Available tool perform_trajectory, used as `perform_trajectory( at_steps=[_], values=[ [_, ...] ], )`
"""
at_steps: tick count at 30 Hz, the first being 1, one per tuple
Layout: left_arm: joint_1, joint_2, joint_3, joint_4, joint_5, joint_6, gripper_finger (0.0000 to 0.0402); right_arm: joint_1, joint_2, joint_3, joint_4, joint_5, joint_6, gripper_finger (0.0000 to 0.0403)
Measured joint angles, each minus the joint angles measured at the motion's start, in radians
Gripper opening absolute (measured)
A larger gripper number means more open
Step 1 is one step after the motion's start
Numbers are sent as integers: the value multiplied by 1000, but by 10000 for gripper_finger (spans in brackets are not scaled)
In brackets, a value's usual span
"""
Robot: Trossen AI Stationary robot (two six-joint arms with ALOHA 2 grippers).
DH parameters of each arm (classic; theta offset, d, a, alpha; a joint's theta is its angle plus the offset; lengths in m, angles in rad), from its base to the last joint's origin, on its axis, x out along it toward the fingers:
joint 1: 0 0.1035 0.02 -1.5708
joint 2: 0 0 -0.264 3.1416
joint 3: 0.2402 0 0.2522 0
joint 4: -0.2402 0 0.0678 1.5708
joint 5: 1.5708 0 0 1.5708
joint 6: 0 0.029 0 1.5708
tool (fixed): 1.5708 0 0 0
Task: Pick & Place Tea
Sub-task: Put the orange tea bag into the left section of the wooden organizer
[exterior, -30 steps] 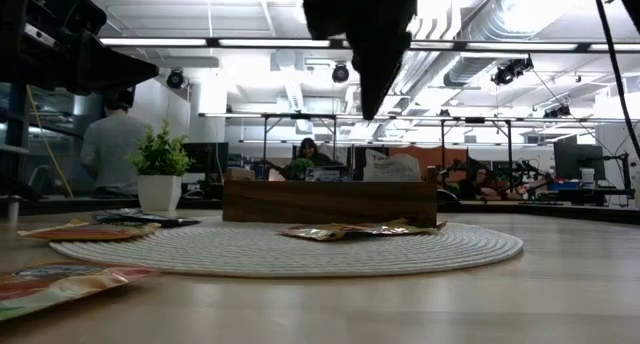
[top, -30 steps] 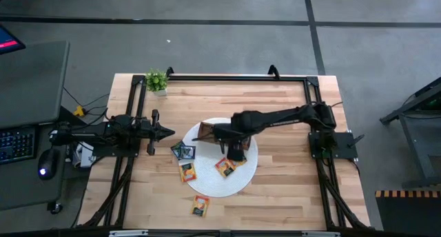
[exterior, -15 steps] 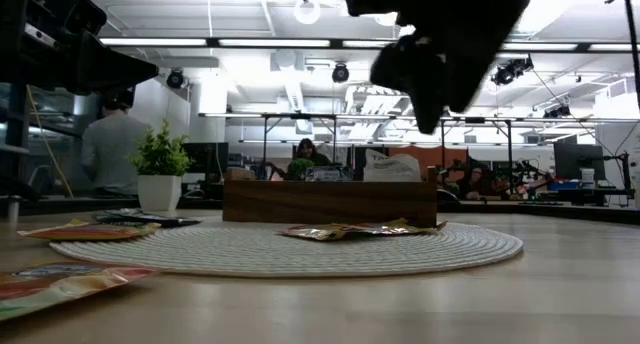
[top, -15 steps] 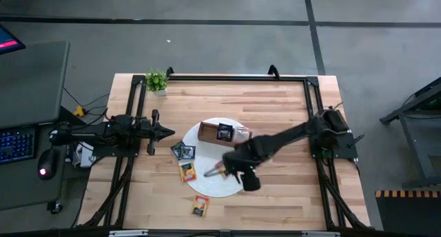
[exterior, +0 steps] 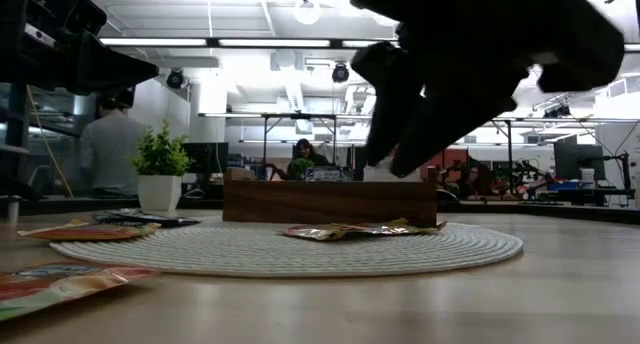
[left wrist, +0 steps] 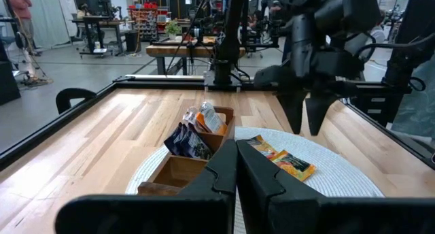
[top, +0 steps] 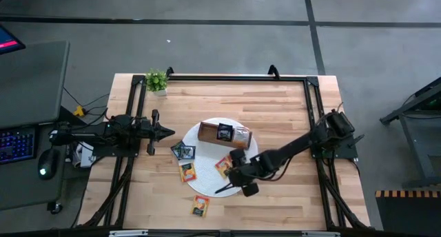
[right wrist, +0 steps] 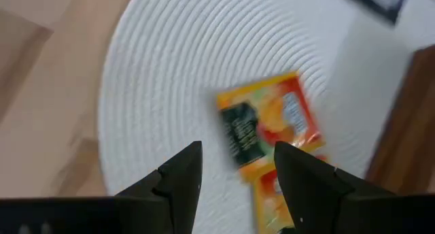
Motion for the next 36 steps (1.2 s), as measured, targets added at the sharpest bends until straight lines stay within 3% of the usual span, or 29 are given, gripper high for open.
perform_trajectory(
  at_steps=[11, 22, 36],
  values=[
    [0, 0, 0, 0, 0, 0, 1, 26, 74, 9, 96, 102, -149, 181],
    [0, 0, 0, 0, 0, 0, 1, 27, 149, 9, 147, 107, -178, 181],
    [0, 0, 0, 0, 0, 0, 1, 21, 151, 9, 159, 131, -214, 181]
  ],
)
